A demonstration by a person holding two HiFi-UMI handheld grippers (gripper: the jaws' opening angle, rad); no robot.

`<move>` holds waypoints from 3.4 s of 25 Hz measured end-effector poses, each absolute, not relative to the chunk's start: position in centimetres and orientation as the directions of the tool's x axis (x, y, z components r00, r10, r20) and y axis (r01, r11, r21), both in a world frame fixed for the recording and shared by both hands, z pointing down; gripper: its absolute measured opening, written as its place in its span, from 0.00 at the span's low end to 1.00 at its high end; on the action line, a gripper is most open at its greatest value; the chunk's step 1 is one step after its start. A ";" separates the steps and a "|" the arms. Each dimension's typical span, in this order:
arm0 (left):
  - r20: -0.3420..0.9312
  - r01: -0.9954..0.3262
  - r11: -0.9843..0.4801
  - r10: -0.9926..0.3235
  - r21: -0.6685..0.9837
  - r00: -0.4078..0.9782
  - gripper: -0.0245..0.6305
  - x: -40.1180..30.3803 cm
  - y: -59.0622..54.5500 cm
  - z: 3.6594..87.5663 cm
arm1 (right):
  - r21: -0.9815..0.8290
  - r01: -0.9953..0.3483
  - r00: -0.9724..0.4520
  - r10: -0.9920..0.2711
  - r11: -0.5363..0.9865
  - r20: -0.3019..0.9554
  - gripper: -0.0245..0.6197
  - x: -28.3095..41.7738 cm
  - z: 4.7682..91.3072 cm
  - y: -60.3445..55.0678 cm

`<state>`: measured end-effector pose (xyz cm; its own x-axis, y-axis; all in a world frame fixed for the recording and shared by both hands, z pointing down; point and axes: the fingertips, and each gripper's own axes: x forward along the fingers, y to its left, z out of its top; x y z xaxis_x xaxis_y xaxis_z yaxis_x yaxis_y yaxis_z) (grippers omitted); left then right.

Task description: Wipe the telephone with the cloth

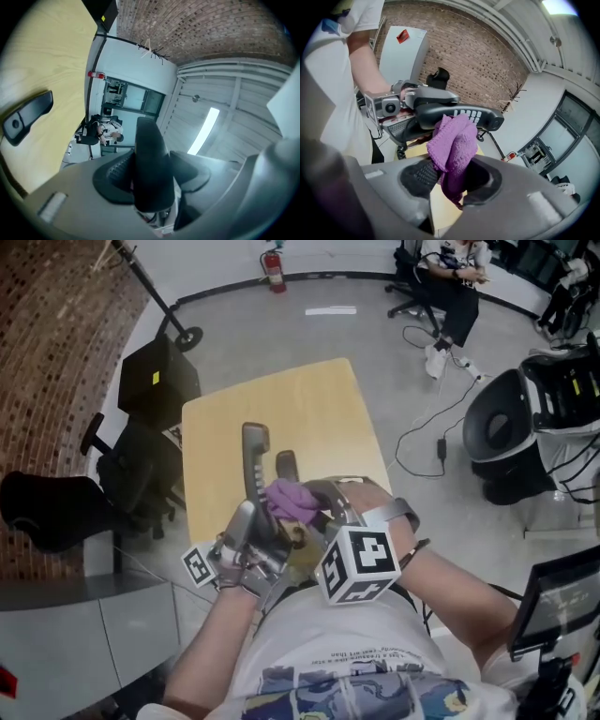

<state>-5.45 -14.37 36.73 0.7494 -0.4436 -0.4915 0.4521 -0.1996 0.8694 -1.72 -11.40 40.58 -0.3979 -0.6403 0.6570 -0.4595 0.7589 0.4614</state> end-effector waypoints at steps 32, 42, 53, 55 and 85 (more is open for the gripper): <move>-0.455 0.414 -0.195 -0.482 0.889 0.749 0.42 -4.6 -15.5 38.2 | 0.465 -0.437 -0.429 -0.633 0.770 0.645 0.23 -2.5 38.8 -10.7; -0.470 0.429 -0.203 -0.501 0.880 0.726 0.41 -5.0 -15.6 37.8 | 0.457 -0.386 -0.437 -0.595 0.801 0.675 0.22 -2.8 40.8 -7.0; -0.434 0.374 -0.223 -0.529 0.900 0.729 0.42 -5.5 -15.7 38.1 | 0.375 -0.439 -0.405 -0.553 0.816 0.728 0.22 0.7 45.8 -7.3; -0.391 0.301 -0.251 -0.535 0.920 0.749 0.42 -6.0 -15.8 38.4 | 0.344 -0.473 -0.393 -0.544 0.811 0.742 0.22 2.0 47.2 -7.4; 0.561 -0.869 -0.312 -0.668 0.384 0.488 0.41 -4.2 -18.7 59.4 | 0.089 -0.638 -0.455 -0.468 0.765 0.757 0.22 13.7 51.3 -3.9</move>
